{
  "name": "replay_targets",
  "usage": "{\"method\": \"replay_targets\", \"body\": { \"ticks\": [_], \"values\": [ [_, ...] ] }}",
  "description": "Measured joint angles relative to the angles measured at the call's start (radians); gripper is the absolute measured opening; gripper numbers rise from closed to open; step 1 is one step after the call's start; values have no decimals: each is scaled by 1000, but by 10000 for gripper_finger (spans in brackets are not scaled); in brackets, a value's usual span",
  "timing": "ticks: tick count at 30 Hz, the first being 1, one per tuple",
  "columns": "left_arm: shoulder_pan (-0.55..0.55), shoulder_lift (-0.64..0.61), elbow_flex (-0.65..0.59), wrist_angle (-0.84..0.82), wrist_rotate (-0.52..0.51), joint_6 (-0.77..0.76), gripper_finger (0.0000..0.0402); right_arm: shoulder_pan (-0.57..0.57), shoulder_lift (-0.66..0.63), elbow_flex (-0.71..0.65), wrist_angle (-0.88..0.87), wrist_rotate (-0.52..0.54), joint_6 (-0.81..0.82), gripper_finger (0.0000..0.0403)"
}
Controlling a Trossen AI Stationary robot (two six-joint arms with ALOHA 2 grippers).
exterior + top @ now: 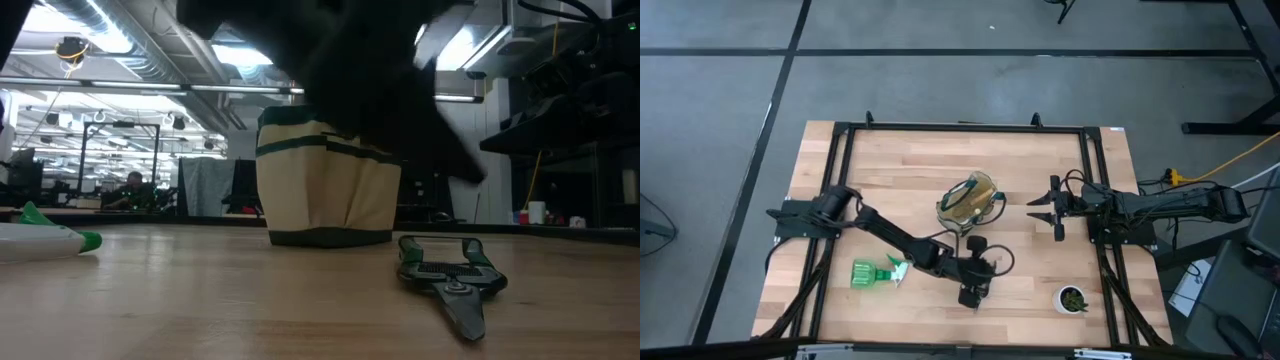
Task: Pick & Place Garden tools in Gardening bag
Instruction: Put the shear scissors into the gardening bag
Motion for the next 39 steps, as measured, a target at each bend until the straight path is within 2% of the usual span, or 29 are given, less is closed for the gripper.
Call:
{"method": "replay_targets", "body": {
  "ticks": [11,23,39],
  "values": [
    [-1,38,8,-217,28,-109,2,0,0,0,0,0,0,144],
    [-69,-2,2,-439,-30,-247,2,0,0,0,-4,0,0,144],
    [-140,-55,1,-810,23,-546,2,0,2,0,-19,-2,0,144]
  ]
}}
